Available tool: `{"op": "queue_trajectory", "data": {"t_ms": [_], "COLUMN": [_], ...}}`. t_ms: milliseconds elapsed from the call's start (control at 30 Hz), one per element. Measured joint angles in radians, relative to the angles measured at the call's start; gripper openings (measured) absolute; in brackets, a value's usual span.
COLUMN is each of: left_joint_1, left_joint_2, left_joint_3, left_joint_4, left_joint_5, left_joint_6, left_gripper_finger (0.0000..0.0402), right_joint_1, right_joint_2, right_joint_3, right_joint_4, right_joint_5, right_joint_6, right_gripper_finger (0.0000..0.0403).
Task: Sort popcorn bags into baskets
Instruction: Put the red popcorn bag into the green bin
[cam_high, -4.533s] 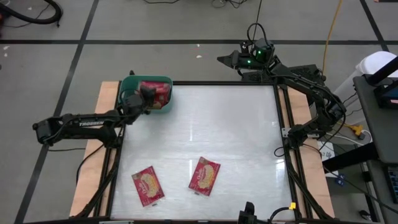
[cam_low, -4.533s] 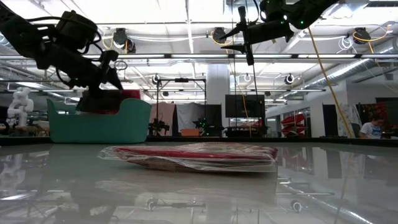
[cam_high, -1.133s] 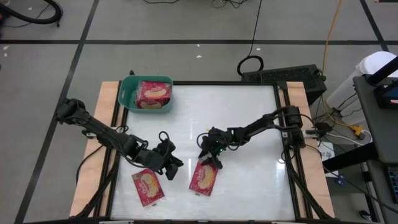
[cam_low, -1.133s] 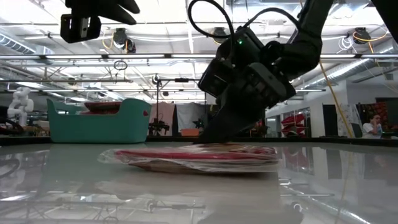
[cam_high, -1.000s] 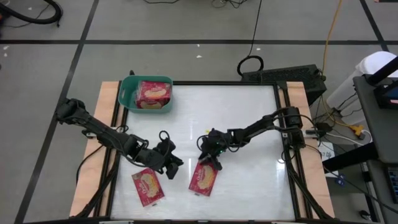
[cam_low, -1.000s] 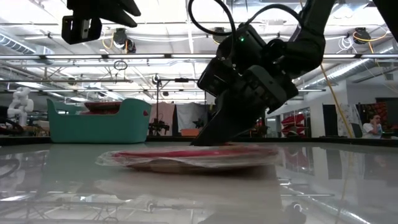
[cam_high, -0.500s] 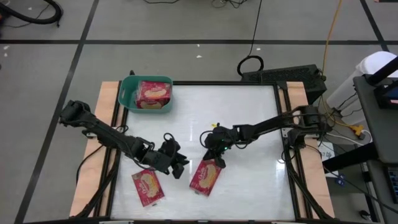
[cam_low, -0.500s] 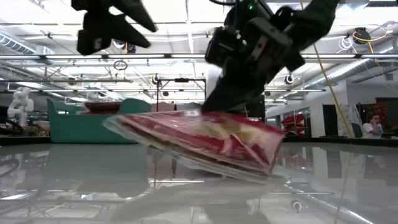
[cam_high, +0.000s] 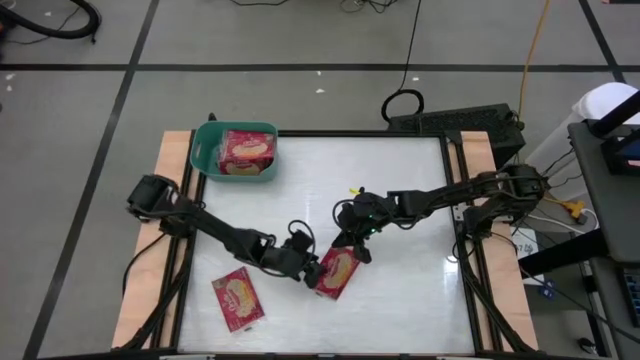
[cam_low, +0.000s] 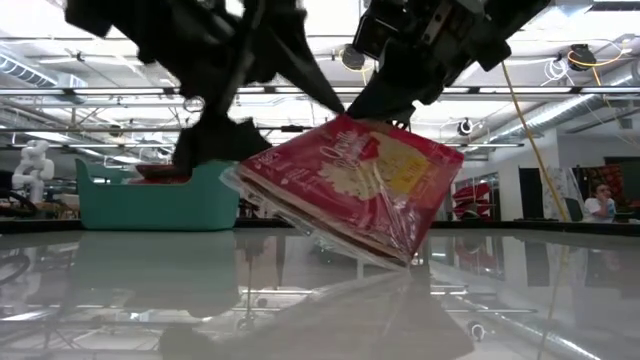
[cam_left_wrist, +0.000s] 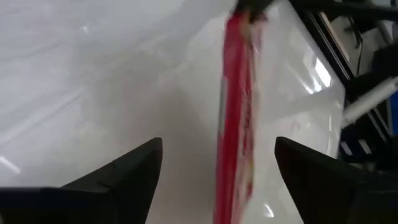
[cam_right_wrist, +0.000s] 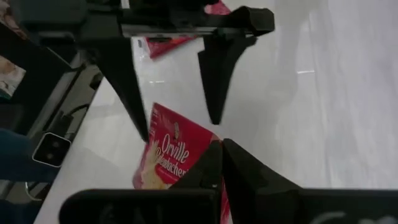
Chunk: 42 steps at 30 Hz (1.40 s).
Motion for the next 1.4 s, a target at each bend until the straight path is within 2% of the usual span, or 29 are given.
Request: {"op": "queue_trajectory", "data": {"t_ms": [67,167,333,500,567,700,867,967,1067,1233,1400], "left_joint_1": [0.02,0.045,0.085,0.128,0.142,0.169,0.204,0.222,0.248,0.314,0.384], "left_joint_2": [0.023,0.033,0.035,0.023,0.006,-0.045,-0.135,-0.194,-0.258,-0.33,-0.325], "left_joint_3": [0.0,-0.002,0.0,-0.001,-0.001,-0.001,0.0,0.001,0.03,0.17,0.314], "left_joint_4": [0.026,0.066,0.179,0.222,0.232,0.227,0.194,0.129,0.003,-0.276,-0.481], "left_joint_5": [0.001,0.026,0.13,0.238,0.245,0.243,0.238,0.237,0.261,0.355,0.439], "left_joint_6": [-0.004,0.07,0.205,0.222,0.213,0.236,0.269,0.299,0.328,0.47,0.618], "left_gripper_finger": [0.0309,0.0272,0.0151,0.0026,0.002,0.0033,0.0018,0.0018,0.0018,0.0018,0.0018], "right_joint_1": [0.0,0.0,0.0,-0.01,-0.019,-0.051,-0.082,-0.095,-0.121,-0.148,-0.206], "right_joint_2": [0.0,-0.002,-0.015,-0.07,-0.106,-0.207,-0.373,-0.461,-0.528,-0.541,-0.436], "right_joint_3": [0.0,0.0,0.0,0.0,0.0,0.0,0.0,0.0,0.013,0.153,0.306], "right_joint_4": [-0.006,-0.006,-0.009,-0.025,-0.045,-0.102,-0.194,-0.255,-0.338,-0.497,-0.644], "right_joint_5": [-0.001,-0.004,-0.007,-0.008,-0.007,0.003,0.109,0.155,0.153,0.115,0.042], "right_joint_6": [0.002,0.004,0.007,0.038,0.044,0.097,0.119,0.133,0.243,0.339,0.284], "right_gripper_finger": [0.0,0.0,0.0,0.0,0.0,0.0,0.0018,0.0035,0.0056,0.0104,0.015]}}
